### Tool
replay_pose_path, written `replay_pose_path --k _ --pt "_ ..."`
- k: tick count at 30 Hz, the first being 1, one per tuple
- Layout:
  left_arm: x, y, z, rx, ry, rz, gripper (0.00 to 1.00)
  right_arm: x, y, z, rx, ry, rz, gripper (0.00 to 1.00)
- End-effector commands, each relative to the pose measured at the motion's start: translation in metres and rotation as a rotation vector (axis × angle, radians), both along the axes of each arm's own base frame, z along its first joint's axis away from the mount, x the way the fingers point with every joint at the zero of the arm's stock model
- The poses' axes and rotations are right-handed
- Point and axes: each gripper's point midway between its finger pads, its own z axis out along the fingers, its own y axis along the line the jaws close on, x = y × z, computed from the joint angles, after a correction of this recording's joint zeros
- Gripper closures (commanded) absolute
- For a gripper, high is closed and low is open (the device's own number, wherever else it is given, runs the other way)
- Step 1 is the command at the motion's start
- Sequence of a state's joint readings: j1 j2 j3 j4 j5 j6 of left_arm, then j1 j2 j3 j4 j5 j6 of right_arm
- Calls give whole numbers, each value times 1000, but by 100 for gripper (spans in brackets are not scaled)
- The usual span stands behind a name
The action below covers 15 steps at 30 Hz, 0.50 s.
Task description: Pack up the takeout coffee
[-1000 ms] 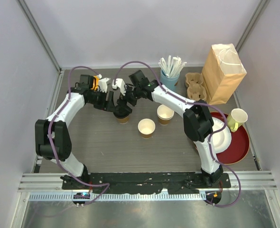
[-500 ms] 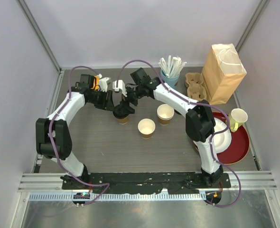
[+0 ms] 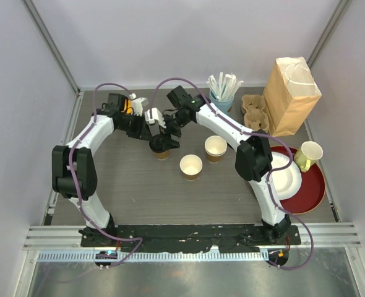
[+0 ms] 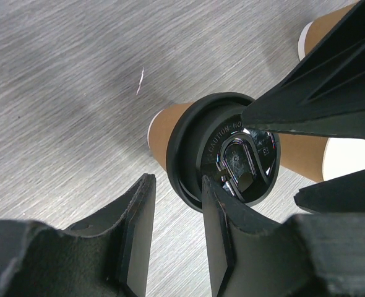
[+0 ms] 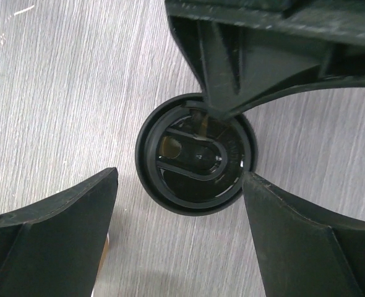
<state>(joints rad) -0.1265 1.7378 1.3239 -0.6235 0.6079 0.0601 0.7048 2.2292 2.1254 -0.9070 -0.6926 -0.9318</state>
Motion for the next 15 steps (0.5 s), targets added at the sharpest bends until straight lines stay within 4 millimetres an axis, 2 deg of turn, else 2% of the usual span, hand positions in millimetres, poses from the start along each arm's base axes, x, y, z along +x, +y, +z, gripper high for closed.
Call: replay_pose_path --k 1,8,15 --pt "16 -10 8 -3 -66 -40 61 1 -3 4 -15 -27 23 11" --pt "25 -15 9 0 -86 -64 60 15 2 3 -8 -32 -37 8" --pt "27 -17 11 5 -109 -82 60 21 6 6 11 -56 -43 12"
